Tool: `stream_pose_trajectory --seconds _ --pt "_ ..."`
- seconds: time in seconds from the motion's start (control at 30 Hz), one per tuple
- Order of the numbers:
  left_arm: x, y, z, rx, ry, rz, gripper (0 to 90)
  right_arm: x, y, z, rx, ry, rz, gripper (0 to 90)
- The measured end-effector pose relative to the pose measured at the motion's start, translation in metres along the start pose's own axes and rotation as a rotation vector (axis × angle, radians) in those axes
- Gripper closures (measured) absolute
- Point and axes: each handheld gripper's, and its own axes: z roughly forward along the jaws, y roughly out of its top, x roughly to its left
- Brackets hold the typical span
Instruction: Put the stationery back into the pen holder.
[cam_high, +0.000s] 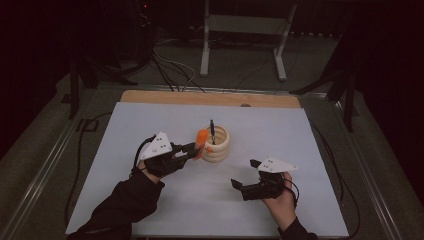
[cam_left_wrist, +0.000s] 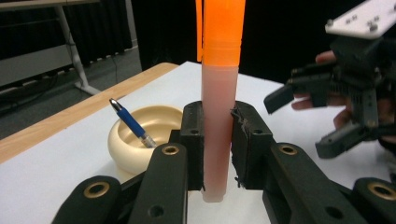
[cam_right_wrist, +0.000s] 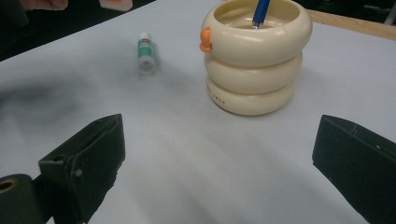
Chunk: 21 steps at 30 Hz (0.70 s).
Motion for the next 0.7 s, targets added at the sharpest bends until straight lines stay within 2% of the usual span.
stream_pose_trajectory --seconds 0.03,0.2,0.5,0.7 --pt "0.002 0.002 0.001 -0.004 -0.003 -0.017 76.6 0.000 0.000 0.000 -0.002 -0.001 0.001 2.2" --pt "0.006 0.007 0.008 -0.018 -0.008 -0.047 76.6 -0.001 0.000 0.001 -0.003 0.001 0.003 2.2" --pt "0.009 0.016 0.020 -0.053 -0.017 -0.080 76.6 -0.001 -0.001 0.001 -0.007 0.004 0.004 2.2" --pt "0.017 0.020 0.031 -0.083 -0.015 -0.140 76.6 -0.001 0.000 0.000 -0.009 0.004 0.004 2.2"
